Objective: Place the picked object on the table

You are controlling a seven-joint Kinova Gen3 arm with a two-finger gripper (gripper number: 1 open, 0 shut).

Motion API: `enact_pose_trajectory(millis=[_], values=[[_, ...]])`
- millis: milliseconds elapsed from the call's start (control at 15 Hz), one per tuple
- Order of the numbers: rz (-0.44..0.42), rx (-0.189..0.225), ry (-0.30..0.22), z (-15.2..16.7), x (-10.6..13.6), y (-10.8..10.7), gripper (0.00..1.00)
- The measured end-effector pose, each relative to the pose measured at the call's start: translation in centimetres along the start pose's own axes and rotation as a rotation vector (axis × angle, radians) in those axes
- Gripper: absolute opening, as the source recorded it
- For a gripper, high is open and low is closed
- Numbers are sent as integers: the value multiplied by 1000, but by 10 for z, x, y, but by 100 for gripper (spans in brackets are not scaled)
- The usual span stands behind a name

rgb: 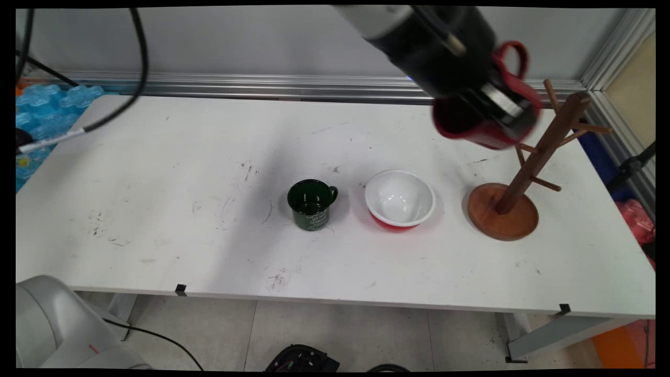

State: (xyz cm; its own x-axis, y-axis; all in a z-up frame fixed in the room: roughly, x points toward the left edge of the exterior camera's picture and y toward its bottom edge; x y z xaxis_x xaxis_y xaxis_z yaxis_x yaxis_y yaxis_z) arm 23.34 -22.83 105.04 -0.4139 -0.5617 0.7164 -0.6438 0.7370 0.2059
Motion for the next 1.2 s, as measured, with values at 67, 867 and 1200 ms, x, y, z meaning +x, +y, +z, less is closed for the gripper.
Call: enact_pose_trajectory(millis=[67, 867, 1200], values=[[-3, 21, -14, -9, 0, -9, 0], [13, 246, -173, -39, -1, -114, 0], [-11, 334, -267, -24, -2, -153, 0]])
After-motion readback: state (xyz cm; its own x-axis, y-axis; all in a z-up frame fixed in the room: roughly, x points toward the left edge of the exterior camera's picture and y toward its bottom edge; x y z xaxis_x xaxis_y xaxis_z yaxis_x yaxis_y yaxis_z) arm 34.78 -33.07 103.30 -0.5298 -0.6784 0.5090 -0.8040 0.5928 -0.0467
